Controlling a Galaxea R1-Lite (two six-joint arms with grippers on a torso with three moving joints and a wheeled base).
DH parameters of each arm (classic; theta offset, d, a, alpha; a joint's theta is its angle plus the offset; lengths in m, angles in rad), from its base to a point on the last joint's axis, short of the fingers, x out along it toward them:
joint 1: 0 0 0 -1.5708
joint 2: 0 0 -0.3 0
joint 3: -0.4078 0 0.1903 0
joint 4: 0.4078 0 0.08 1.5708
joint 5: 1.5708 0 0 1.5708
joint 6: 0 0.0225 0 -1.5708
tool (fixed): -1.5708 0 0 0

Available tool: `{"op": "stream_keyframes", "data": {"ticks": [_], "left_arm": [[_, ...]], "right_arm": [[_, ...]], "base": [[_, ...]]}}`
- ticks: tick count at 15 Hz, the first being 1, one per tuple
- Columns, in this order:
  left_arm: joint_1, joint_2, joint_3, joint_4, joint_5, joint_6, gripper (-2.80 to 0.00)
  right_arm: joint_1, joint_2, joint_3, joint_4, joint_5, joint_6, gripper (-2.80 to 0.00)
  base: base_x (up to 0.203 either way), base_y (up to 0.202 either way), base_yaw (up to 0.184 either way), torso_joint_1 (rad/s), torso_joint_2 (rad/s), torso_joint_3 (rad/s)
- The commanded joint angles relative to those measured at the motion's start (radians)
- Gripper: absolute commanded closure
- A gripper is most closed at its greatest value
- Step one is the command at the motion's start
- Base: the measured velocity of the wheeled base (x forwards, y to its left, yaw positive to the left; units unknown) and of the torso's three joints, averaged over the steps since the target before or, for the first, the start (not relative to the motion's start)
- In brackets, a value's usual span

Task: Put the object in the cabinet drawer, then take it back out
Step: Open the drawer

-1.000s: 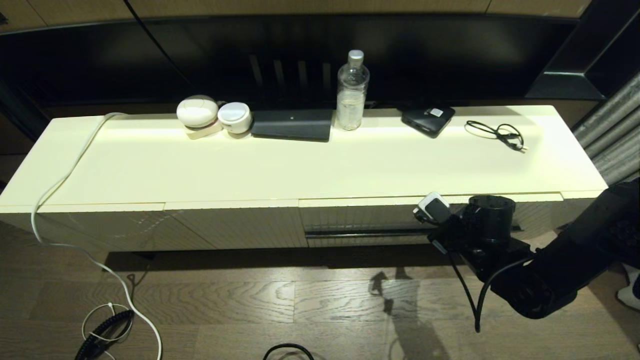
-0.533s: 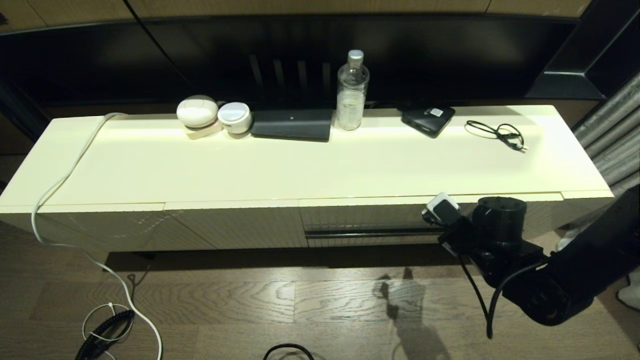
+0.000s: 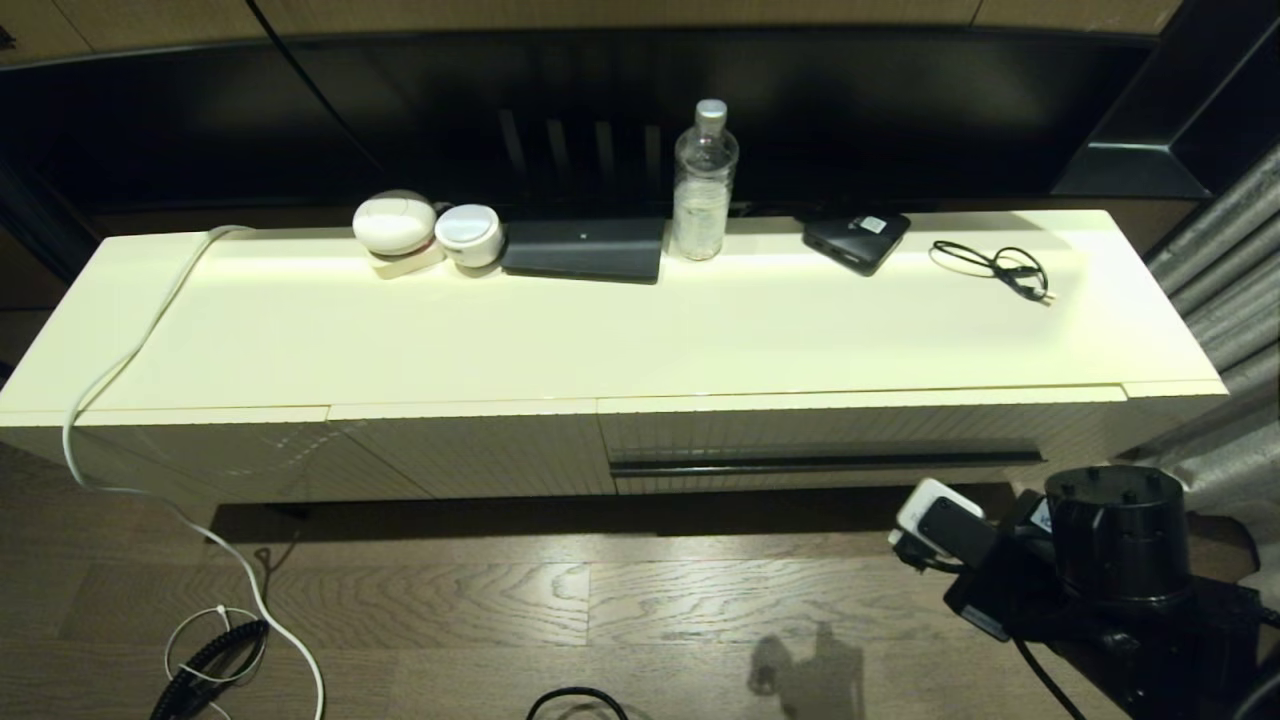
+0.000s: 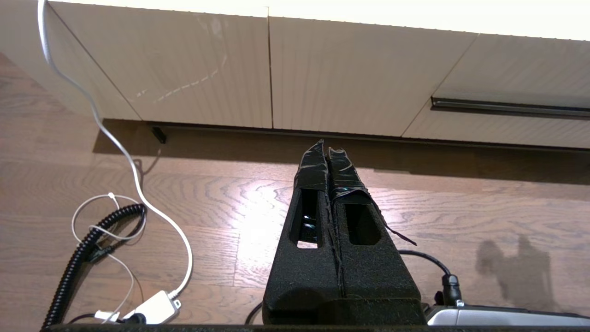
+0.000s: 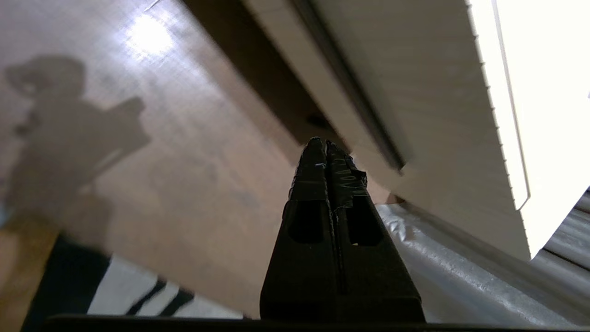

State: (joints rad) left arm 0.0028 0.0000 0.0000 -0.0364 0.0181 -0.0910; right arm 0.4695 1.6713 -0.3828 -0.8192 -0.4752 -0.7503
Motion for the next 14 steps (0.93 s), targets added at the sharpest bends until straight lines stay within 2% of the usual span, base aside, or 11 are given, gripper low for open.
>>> {"op": "stream_keyframes", "data": {"ticks": [1,4,5,7,8,11,14], "left_arm": [[0.0,-0.002,0.0,0.0,0.0,-0.001,0.0],[0.0,-0.002,0.0,0.0,0.0,-0.001,0.0],[0.0,-0.002,0.0,0.0,0.0,-0.001,0.0],[0.0,-0.002,0.001,0.0,0.0,-0.001,0.0],[0.0,-0.002,0.0,0.0,0.0,-0.001,0.0],[0.0,-0.002,0.0,0.0,0.0,-0.001,0.0],[0.0,-0.002,0.0,0.0,0.0,-0.001,0.0]], "right_arm": [[0.004,-0.171,0.036,0.128,-0.023,-0.003,0.0],[-0.032,-0.276,0.061,0.227,-0.046,0.006,0.0],[-0.046,-0.321,0.077,0.254,-0.038,0.002,0.0],[-0.085,-0.395,0.088,0.392,-0.009,-0.013,0.0],[-0.113,-0.428,0.092,0.455,0.027,-0.017,0.0],[-0.206,-0.512,0.104,0.587,0.299,-0.039,0.0],[-0.289,-0.539,0.121,0.641,0.459,-0.104,0.0]], "base": [[0.0,0.0,0.0,0.0,0.0,0.0],[0.0,0.0,0.0,0.0,0.0,0.0],[0.0,0.0,0.0,0.0,0.0,0.0],[0.0,0.0,0.0,0.0,0.0,0.0],[0.0,0.0,0.0,0.0,0.0,0.0],[0.0,0.0,0.0,0.0,0.0,0.0],[0.0,0.0,0.0,0.0,0.0,0.0]]}}
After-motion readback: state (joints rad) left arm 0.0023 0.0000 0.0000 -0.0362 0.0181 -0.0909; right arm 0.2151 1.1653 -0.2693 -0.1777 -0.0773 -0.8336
